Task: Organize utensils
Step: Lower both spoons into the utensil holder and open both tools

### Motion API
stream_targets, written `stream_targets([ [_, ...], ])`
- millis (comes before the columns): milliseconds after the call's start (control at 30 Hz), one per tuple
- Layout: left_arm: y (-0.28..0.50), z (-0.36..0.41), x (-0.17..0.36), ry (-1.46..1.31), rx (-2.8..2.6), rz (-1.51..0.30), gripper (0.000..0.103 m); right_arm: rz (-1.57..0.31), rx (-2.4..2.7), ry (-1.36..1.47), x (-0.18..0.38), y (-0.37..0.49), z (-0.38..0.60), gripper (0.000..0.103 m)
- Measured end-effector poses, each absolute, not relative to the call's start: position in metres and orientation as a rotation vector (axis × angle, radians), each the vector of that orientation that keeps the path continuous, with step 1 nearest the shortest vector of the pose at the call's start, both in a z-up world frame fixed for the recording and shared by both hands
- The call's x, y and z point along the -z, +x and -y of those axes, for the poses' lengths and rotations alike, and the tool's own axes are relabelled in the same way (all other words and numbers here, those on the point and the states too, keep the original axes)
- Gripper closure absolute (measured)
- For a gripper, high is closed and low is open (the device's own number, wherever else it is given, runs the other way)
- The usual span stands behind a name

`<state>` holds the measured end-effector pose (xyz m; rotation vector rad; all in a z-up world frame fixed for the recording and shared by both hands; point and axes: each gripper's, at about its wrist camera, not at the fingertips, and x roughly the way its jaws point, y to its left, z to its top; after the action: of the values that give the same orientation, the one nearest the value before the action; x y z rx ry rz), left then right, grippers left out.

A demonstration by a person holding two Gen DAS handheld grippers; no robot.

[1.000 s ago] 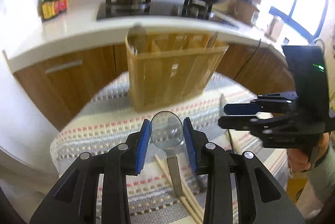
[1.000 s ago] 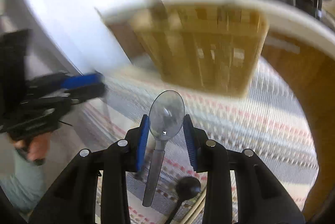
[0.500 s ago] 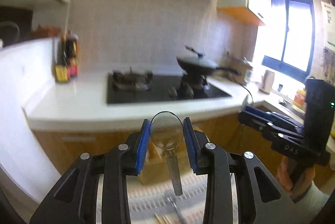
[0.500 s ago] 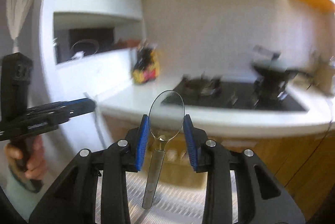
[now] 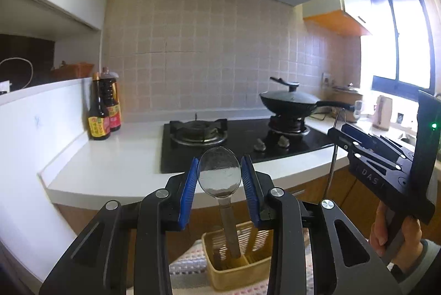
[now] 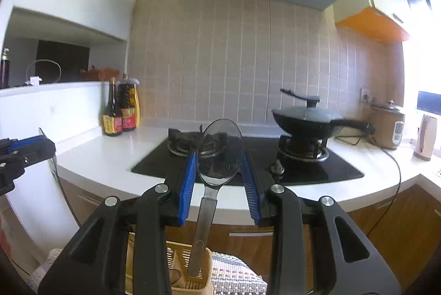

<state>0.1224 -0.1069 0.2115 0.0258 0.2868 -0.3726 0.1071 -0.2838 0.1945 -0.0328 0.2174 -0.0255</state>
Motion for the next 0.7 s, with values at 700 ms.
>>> stream_targets([
  [700,0.150,0.104,-0.142,0.019,0.379,-0.422,0.072,-0.351,-0.048,0.027,-0.124,0.129,0.285,0.072],
])
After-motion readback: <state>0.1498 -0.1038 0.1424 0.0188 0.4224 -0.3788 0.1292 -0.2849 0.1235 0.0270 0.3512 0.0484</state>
